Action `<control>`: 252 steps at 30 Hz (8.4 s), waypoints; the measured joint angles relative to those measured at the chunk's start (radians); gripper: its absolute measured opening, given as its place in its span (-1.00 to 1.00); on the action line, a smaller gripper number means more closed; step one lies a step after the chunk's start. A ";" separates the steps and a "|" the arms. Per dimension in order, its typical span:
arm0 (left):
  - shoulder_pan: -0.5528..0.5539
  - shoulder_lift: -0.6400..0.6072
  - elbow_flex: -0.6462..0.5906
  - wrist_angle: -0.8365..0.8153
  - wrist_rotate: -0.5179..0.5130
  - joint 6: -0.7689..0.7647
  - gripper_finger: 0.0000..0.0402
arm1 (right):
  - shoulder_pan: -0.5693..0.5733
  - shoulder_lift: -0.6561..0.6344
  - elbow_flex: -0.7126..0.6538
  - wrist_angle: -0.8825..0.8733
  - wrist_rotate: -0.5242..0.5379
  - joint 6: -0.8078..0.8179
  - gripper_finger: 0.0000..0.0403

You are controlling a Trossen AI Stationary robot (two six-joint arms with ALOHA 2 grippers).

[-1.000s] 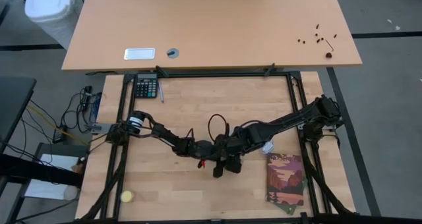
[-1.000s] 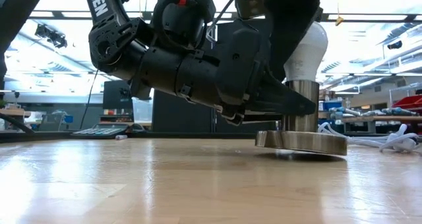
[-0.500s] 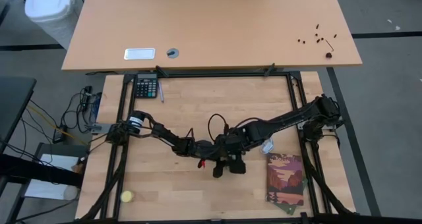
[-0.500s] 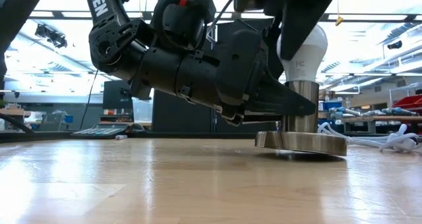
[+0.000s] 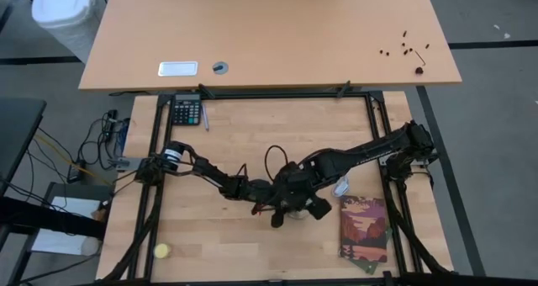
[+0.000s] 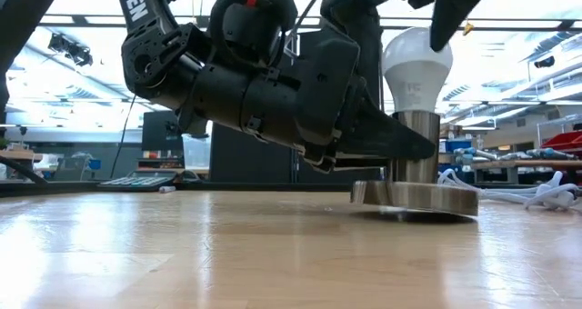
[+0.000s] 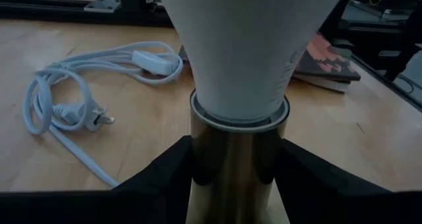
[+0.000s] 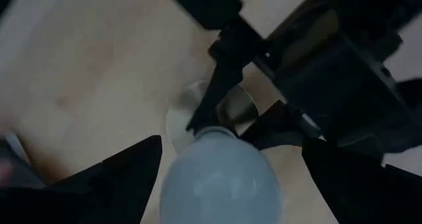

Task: Screw lightbulb
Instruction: Insert the lightbulb into the lamp socket

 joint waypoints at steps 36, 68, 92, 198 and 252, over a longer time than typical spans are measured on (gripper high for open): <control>0.001 0.003 0.000 0.002 -0.006 -0.005 -0.06 | 0.020 0.004 -0.150 0.126 0.012 -0.783 0.85; 0.001 0.003 0.000 0.002 0.008 -0.001 -0.06 | 0.003 0.004 -0.150 0.124 0.038 -0.384 0.31; -0.001 0.003 0.002 0.003 0.019 -0.005 -0.06 | 0.050 0.004 -0.150 0.145 0.019 0.293 0.31; 0.000 0.003 0.000 -0.013 0.010 -0.003 -0.06 | 0.080 0.003 -0.072 0.045 0.124 -0.157 0.64; 0.000 0.003 0.000 -0.012 0.011 -0.004 -0.06 | 0.013 0.005 -0.148 0.154 0.033 0.223 0.29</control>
